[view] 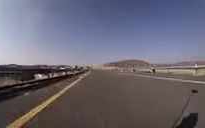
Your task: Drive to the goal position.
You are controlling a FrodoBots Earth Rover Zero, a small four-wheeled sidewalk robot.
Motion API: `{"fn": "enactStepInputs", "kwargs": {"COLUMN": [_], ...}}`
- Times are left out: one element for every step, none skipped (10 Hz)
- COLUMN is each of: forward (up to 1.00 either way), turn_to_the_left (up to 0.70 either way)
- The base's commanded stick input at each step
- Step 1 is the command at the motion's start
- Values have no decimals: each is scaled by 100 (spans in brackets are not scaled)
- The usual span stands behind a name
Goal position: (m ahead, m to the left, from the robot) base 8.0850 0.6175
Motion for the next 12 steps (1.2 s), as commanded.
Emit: {"fn": "enactStepInputs", "kwargs": {"forward": [85,85,85,85,85,85,85,85,85,85,85,85], "turn_to_the_left": [34,34,7,3,0,0,0,0,0,0,0,0]}}
